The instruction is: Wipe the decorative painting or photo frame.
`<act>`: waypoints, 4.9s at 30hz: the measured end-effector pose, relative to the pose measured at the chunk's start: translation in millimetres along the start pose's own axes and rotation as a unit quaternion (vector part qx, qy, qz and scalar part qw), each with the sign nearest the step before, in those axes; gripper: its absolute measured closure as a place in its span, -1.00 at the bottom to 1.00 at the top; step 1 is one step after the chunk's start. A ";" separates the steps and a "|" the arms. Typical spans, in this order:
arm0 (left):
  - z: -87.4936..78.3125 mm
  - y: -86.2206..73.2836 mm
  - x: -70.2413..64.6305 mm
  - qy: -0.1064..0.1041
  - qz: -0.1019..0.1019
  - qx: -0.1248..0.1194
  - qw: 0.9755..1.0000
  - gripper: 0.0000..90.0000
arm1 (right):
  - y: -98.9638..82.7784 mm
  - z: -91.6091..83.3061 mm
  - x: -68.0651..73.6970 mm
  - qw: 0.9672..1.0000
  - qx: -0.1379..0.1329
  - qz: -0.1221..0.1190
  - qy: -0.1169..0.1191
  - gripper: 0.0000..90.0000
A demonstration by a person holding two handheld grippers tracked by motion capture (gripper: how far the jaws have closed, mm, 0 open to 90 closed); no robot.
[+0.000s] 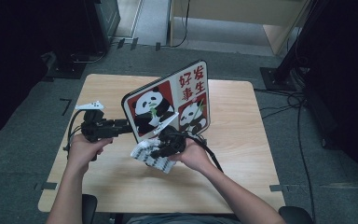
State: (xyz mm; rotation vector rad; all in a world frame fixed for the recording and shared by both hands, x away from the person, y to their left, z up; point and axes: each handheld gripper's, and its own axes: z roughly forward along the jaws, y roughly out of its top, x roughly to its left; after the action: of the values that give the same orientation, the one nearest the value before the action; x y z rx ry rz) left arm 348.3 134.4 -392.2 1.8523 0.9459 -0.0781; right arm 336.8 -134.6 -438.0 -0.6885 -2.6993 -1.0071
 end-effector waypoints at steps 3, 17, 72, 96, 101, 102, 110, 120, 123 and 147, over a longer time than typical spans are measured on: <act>0.0 0.0 0.0 0.000 0.000 0.000 1.000 0.00 | -2.9 2.5 -1.0 1.000 0.000 0.002 0.003 0.80; 0.4 -0.4 -0.3 0.000 0.000 0.000 1.000 0.00 | -17.6 16.7 -5.8 1.000 0.024 0.016 0.006 0.80; -26.7 -13.0 3.7 0.042 -0.020 -0.017 0.999 -0.18 | 10.7 32.9 28.5 0.999 0.035 -0.027 0.026 0.81; -26.3 -15.2 3.1 0.036 -0.015 -0.012 0.999 -0.19 | 20.0 9.0 21.0 1.000 0.014 -0.009 0.000 0.81; -28.7 -15.7 3.3 0.036 -0.015 -0.014 0.999 -0.19 | 23.4 4.7 21.9 1.000 0.014 -0.009 -0.003 0.81; -28.7 -15.8 3.3 0.036 -0.015 -0.014 0.999 -0.19 | 24.5 3.3 22.1 1.000 0.013 -0.010 -0.004 0.81; -29.8 -16.2 2.0 0.036 -0.014 -0.013 0.999 -0.19 | 34.1 -8.8 24.3 1.000 0.009 -0.018 -0.010 0.81; -31.6 -16.4 0.3 0.038 -0.013 -0.010 0.999 -0.19 | 45.9 -22.7 26.5 1.000 0.008 -0.015 -0.018 0.81; -32.3 -16.3 -0.4 0.039 -0.013 -0.011 0.999 -0.19 | 49.8 -26.5 27.4 1.000 0.007 -0.015 -0.021 0.81; -36.9 -19.0 -0.6 0.035 -0.005 -0.013 0.999 -0.14 | 82.7 -57.1 33.4 0.999 -0.001 -0.021 -0.033 0.80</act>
State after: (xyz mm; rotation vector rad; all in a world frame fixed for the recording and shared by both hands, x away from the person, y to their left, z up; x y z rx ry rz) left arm 323.1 167.1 -388.2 1.8361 1.0006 -0.0061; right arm 347.7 -105.3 -336.8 -0.6796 -2.7809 -1.0132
